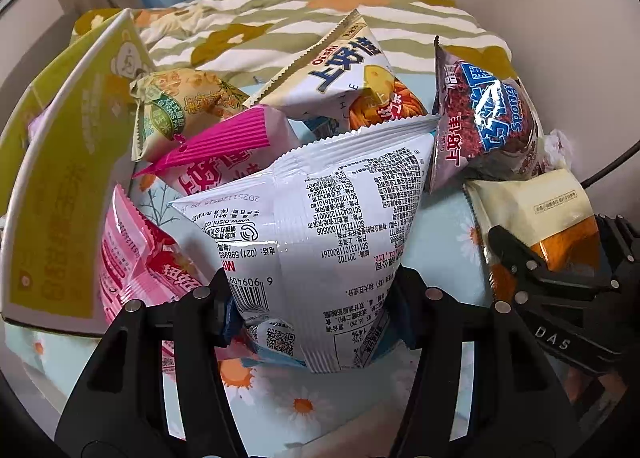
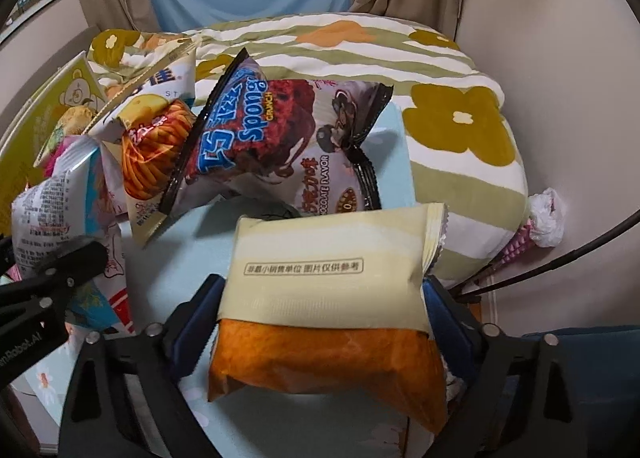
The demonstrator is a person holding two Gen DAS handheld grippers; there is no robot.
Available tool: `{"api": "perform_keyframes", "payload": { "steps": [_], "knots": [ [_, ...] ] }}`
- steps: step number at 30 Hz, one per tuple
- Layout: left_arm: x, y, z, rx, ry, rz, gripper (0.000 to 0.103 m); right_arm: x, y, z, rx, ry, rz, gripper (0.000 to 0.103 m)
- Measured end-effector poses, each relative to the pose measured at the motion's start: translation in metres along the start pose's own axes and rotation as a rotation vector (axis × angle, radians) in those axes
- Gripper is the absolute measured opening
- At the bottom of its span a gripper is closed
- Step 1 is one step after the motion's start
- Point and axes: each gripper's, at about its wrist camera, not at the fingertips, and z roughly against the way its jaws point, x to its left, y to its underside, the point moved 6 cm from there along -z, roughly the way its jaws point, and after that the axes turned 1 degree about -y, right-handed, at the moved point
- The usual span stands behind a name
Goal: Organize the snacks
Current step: 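Lift both held bags and carry them toward the yellow box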
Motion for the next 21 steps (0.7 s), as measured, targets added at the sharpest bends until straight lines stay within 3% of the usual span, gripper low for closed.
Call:
{"api": "perform_keyframes", "payload": {
  "steps": [3,6,21],
  "knots": [
    [0.000,0.002,0.001,0.000,0.002,0.000,0.056,-0.004,0.002,0.003,-0.009,0.015,-0.012,0.076],
    [0.000,0.001,0.003,-0.003,0.006,-0.001,0.056,-0.010,0.001,0.006,-0.015,0.003,-0.031,0.072],
    [-0.001,-0.012,0.057,-0.106,0.038,0.007,0.056,-0.003,-0.018,0.067,-0.115,-0.005,-0.029,0.071]
  ]
}}
